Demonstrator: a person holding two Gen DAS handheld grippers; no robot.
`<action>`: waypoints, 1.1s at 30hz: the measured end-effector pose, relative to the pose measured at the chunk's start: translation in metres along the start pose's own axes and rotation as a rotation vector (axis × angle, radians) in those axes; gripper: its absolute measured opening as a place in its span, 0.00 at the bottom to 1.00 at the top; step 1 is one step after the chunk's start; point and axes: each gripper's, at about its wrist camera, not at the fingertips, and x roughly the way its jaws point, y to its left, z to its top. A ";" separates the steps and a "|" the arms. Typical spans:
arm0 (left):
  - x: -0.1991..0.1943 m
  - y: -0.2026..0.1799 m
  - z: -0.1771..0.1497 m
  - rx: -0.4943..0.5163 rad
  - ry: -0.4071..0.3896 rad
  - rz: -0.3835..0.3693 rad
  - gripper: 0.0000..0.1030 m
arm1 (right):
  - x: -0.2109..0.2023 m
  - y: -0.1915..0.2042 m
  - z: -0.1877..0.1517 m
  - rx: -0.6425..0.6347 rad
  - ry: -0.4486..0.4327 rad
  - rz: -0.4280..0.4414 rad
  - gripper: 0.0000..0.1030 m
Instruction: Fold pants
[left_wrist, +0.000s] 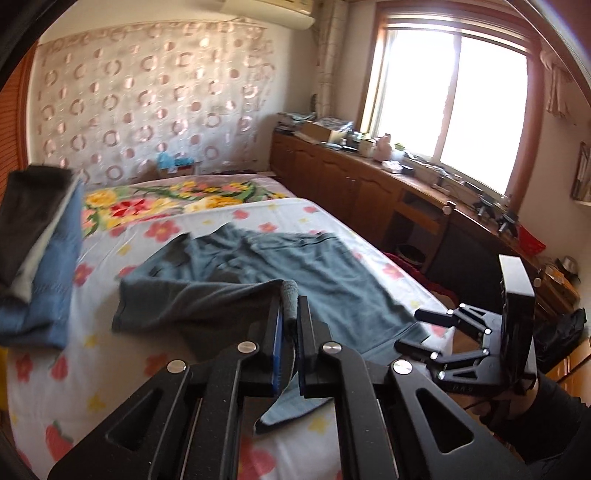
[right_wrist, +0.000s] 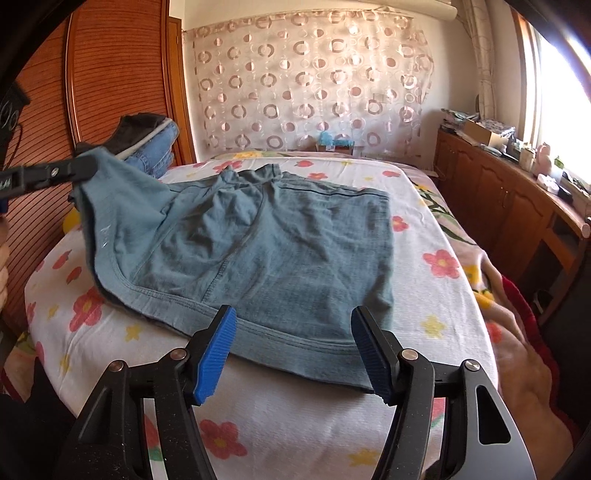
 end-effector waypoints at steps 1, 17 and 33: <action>0.004 -0.004 0.005 0.011 0.001 -0.013 0.07 | -0.001 -0.002 0.000 0.002 -0.002 0.000 0.65; 0.046 -0.039 0.023 0.059 0.059 -0.058 0.11 | -0.010 -0.030 -0.001 0.045 -0.017 -0.022 0.65; 0.030 0.019 -0.030 -0.025 0.082 0.118 0.82 | 0.007 -0.018 0.011 0.014 -0.013 0.013 0.64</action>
